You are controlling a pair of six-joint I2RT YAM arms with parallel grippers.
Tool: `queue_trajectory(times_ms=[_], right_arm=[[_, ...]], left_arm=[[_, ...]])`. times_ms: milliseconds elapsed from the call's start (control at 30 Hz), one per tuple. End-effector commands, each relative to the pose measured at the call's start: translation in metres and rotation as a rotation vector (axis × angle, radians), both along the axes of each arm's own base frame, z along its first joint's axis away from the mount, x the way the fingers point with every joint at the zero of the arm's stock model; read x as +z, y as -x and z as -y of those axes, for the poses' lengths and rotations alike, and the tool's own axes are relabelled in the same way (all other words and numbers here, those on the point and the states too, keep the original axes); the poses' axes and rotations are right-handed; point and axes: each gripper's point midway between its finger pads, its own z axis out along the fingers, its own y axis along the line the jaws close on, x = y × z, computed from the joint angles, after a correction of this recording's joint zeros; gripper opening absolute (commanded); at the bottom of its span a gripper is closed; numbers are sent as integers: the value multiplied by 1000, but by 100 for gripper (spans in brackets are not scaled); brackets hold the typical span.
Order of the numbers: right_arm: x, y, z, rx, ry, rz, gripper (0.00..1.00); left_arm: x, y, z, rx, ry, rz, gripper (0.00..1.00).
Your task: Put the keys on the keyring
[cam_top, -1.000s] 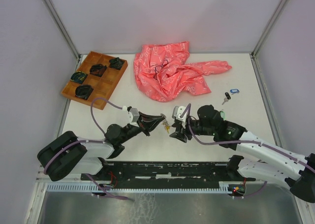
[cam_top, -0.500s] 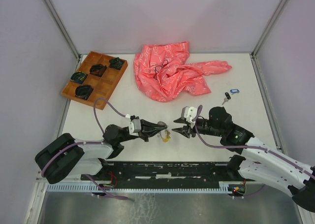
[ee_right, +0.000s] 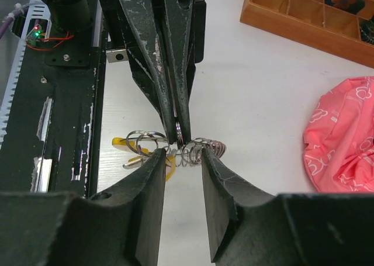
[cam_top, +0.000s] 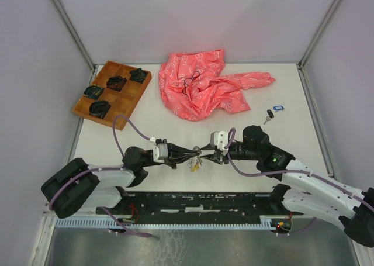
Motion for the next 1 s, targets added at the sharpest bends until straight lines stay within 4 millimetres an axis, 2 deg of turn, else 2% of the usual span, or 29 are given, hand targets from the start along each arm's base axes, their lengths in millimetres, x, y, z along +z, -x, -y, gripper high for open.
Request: queue_trajectory(times_ms=[0,333,500,733,967], right_arm=[[15,2,-8,52,-57,48,37],[20,0,-11,58,-66,58,22],[21,1,-10,63,-41,53,2],[14,-4,-1,15,108,-32,1],[6,-9,15,-57,342,-155,1]], left_arm=[[40,5,-2,-10,97,158,3],[40,8,0,-41,86,150,3],[38,6,1,-38,63,138,4],[26,-8,0,42,-57,106,28],[20,-13,-8,102,-113,112,34]])
